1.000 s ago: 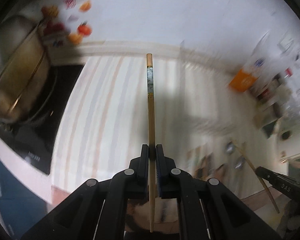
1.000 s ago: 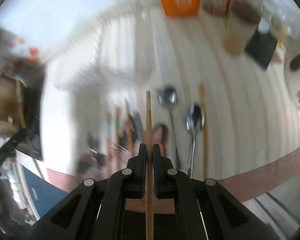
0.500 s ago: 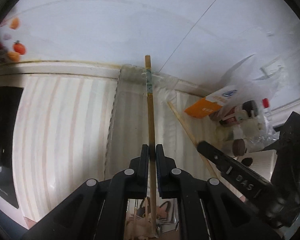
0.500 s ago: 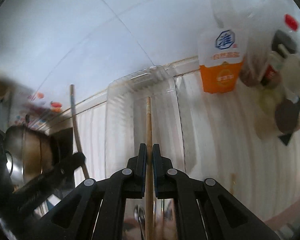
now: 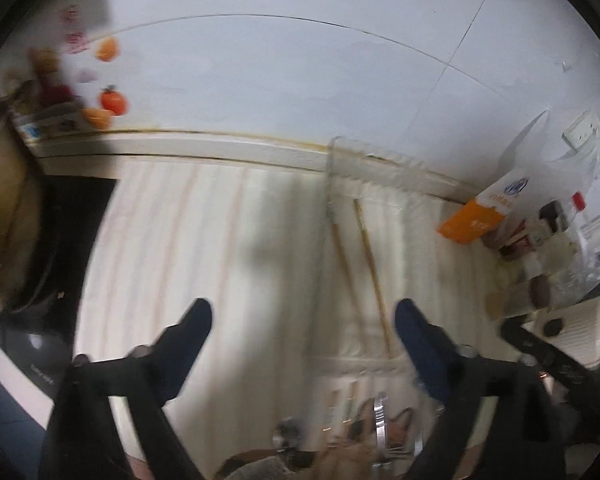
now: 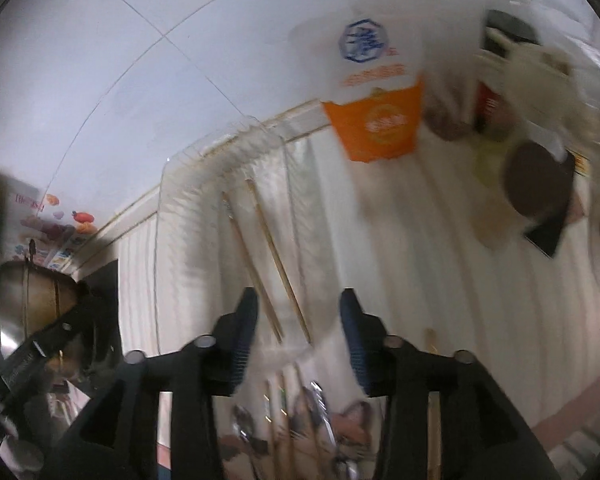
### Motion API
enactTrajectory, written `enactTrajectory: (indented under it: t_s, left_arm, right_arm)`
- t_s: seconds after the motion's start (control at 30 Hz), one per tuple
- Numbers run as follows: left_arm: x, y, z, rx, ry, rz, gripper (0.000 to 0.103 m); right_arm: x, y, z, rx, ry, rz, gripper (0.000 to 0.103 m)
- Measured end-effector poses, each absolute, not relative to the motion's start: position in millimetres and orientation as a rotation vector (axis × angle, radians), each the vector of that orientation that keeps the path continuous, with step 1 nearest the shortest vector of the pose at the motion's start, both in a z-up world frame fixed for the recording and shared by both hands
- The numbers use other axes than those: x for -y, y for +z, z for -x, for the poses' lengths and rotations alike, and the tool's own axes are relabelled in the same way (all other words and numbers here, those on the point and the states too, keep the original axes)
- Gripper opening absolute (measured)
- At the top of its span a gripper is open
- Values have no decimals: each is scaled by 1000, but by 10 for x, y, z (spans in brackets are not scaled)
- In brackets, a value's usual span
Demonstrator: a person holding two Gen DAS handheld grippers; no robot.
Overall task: Organize utensils
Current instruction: 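Open both tools to drop the chopsticks into the basket, then reach the left tool back and grasp a chopstick while the right tool grasps another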
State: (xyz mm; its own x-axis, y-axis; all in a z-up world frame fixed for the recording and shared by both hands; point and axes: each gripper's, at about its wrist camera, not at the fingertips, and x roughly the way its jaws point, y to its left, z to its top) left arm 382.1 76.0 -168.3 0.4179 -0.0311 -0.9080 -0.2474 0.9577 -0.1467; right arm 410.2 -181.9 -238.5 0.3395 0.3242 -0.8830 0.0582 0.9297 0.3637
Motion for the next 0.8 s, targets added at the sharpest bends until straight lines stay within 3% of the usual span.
enactTrajectory:
  t_s: [0.07, 0.27, 0.33, 0.4, 0.67, 0.7, 0.73, 0.8]
  left_arm:
    - [-772, -1782, -3624, -1149, 157, 242, 103]
    - [-680, -2387, -3049, -1271, 207, 146, 103]
    - [-613, -2611, -2897, -1331, 198, 146, 103]
    - [-573, -2788, -2774, -1373, 211, 124, 102]
    - [-612, -2960, -2619, -1380, 274, 57, 102]
    - [-595, -2956, -2619, -1381, 268, 59, 102]
    - [-563, -2950, -2622, -1381, 251, 68, 102]
    - [-456, -2956, -2624, -1390, 195, 94, 102]
  right_arm:
    - [1864, -2417, -3877, -1202, 185, -346, 57]
    - [1720, -2981, -3360, -1363, 225, -304, 58]
    - [1619, -3244, -3242, -1436, 268, -351, 39]
    - [1455, -3473, -3152, -1493, 298, -350, 31]
    - [935, -3868, -3019, -1547, 291, -100, 29]
    - [922, -3862, -3011, -1545, 263, -44, 13]
    - [953, -3851, -3008, -1542, 255, -37, 6]
    - [1043, -3826, -2990, -1543, 226, -30, 6]
